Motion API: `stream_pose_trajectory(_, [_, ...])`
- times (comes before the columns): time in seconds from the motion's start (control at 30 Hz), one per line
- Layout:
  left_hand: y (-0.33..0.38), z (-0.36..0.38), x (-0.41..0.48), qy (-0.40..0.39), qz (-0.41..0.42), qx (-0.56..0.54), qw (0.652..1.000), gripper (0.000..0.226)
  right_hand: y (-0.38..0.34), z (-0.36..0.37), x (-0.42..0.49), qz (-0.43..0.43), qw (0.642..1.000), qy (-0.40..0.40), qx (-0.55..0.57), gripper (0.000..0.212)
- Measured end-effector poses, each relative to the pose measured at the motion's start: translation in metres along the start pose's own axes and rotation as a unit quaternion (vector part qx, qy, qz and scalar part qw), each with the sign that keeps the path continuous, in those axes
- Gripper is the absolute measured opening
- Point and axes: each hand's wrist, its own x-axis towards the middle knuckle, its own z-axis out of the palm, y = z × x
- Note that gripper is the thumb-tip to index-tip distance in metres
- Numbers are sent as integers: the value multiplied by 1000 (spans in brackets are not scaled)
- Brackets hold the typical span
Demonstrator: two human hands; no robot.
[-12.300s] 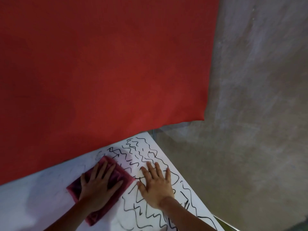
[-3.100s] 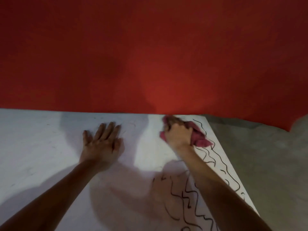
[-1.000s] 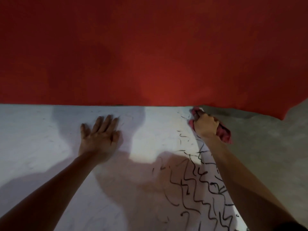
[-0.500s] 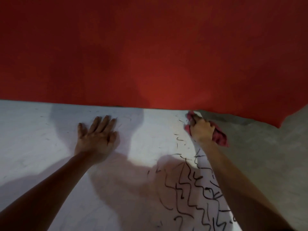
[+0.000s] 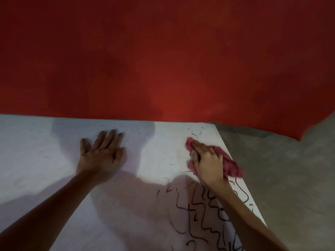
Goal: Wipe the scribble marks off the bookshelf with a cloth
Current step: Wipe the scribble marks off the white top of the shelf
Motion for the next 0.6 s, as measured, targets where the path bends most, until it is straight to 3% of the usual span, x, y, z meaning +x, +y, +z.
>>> stream_pose_trajectory(0.17, [0, 1, 0, -4, -3, 13, 1000, 91, 2, 19, 82, 115, 990, -78, -23, 34])
stream_pose_trajectory(0.33, [-1, 2, 0, -7, 1, 10, 1000, 91, -5, -3, 7, 32, 997, -67, 2, 54])
stream_pose_trajectory(0.47, [0, 1, 1, -6, -2, 11, 1000, 92, -8, -19, -44, 25, 996, -77, 25, 64])
stream_pose_trajectory(0.53, [0, 1, 2, -9, -4, 13, 1000, 93, -6, -10, -21, 1, 999, -35, 18, 59])
stream_pose_trajectory(0.6, [0, 1, 2, -12, -7, 13, 1000, 92, 3, 2, 22, 17, 998, -50, -17, 46])
